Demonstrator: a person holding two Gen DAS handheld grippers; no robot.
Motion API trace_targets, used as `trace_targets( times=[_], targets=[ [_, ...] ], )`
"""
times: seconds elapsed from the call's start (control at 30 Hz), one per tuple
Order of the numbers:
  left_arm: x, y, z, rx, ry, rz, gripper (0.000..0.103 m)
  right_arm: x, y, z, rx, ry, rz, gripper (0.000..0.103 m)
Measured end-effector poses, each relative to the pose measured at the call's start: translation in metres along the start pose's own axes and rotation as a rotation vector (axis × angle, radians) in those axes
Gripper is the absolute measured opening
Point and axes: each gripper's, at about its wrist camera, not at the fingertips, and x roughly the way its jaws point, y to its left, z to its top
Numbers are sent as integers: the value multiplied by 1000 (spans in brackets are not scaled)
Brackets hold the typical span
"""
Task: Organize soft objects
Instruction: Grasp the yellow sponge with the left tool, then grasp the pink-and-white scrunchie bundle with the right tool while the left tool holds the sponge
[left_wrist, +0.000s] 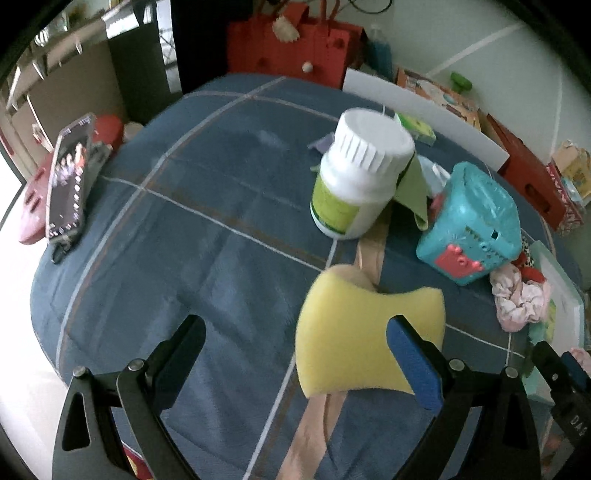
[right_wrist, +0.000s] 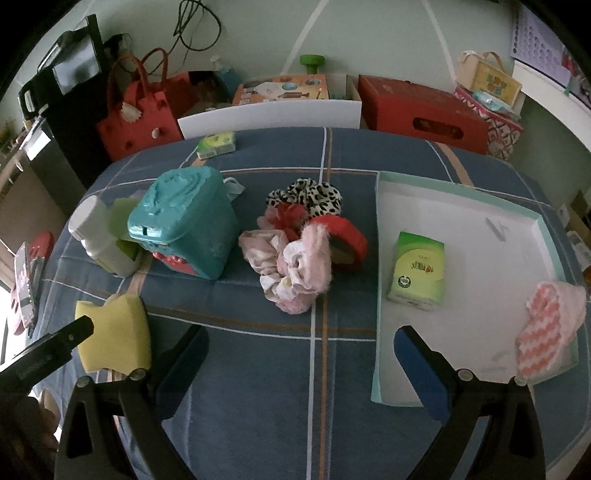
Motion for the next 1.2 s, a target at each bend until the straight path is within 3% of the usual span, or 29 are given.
trace_targets(
  times=[0.17, 0.33, 0.4, 0.47, 0.5, 0.93, 1.2],
  targets=[
    [18, 2, 0, -17, 66, -48, 98, 2, -2, -1, 2, 9, -5, 102],
    [21, 4, 0, -39, 78, -81, 95, 3, -3, -2, 2, 14, -6, 102],
    [21, 5, 0, -45, 81, -123, 83, 3, -3, -2, 2, 14, -8, 102],
    [21, 5, -1, -63, 91, -199, 60, 3, -4, -2, 2, 14, -10, 102],
    [21, 5, -2, -64, 94, -219, 56, 3, -4, -2, 2, 14, -11, 102],
    [8, -8, 1, -56, 70, -225, 51, 10, -10, 11, 13, -20, -2, 102],
    [-3, -1, 0, -56, 48, -240, 51, 25, 8, 17, -82, -36, -18, 101]
  ],
)
